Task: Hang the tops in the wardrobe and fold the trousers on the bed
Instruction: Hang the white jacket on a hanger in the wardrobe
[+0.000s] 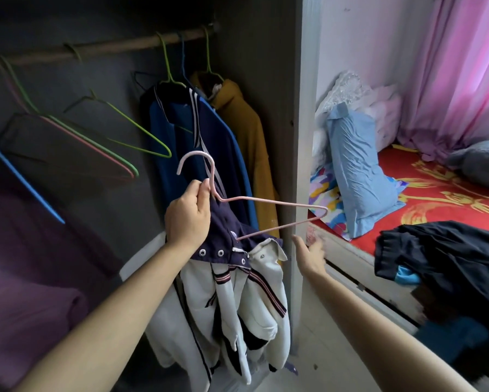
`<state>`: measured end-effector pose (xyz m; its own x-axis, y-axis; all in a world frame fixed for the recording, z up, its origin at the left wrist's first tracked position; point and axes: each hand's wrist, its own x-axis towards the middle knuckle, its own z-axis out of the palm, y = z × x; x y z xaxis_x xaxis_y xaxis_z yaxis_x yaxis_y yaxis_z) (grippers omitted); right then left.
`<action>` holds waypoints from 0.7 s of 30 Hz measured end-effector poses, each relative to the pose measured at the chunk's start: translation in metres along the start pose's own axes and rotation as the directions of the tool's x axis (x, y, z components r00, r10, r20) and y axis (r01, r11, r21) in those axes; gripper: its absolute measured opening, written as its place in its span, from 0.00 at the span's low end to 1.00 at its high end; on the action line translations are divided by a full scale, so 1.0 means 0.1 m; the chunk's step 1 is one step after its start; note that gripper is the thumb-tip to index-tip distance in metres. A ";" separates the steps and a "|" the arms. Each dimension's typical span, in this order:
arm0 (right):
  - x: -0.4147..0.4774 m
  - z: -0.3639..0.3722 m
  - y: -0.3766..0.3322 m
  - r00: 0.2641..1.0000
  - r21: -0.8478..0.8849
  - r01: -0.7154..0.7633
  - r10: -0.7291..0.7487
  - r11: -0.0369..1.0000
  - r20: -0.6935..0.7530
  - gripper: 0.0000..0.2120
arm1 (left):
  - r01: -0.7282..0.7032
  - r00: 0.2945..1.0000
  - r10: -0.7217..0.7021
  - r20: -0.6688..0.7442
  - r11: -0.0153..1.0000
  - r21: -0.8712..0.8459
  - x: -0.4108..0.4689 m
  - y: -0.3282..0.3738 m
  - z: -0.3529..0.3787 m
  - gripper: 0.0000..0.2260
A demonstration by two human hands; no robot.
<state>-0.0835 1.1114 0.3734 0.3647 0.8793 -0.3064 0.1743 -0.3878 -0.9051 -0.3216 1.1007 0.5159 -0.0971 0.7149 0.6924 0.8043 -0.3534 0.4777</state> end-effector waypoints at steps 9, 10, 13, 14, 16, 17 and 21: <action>0.11 -0.09 -0.26 0.899 0.225 -0.307 0.204 0.925 0.388 0.05 | -0.170 0.985 0.169 0.010 0.985 0.027 -0.04 -0.16 -0.17 0.17; 0.13 -0.17 -0.28 0.888 0.274 -0.332 0.202 0.903 0.413 0.06 | -0.143 0.990 0.142 0.011 0.989 0.050 -0.06 -0.22 -0.20 0.18; 0.16 -0.36 -0.35 0.827 0.345 -0.439 0.223 0.829 0.516 0.05 | -0.114 0.993 0.112 0.021 0.987 0.111 -0.11 -0.41 -0.27 0.18; 0.17 -0.39 -0.38 0.815 0.327 -0.457 0.241 0.828 0.527 0.05 | -0.150 0.989 0.147 0.035 0.977 0.148 -0.12 -0.45 -0.28 0.20; 0.19 -0.42 -0.44 0.810 0.299 -0.467 0.267 0.832 0.522 0.05 | -0.249 0.968 0.240 0.067 0.936 0.248 -0.13 -0.53 -0.28 0.25; 0.21 -0.42 -0.47 0.815 0.288 -0.466 0.278 0.837 0.509 0.05 | -0.264 0.965 0.255 0.068 0.922 0.283 -0.13 -0.56 -0.27 0.26; 0.21 -0.44 -0.59 0.872 0.173 -0.368 0.275 0.914 0.406 0.07 | -0.109 0.990 0.131 -0.042 0.932 0.345 -0.11 -0.60 -0.22 0.21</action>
<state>-0.0456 1.1405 0.4336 -0.0052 0.7722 -0.6353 -0.1328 -0.6302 -0.7650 -0.3819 1.1006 0.4911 -0.0153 0.6360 0.7715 0.9627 -0.1990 0.1832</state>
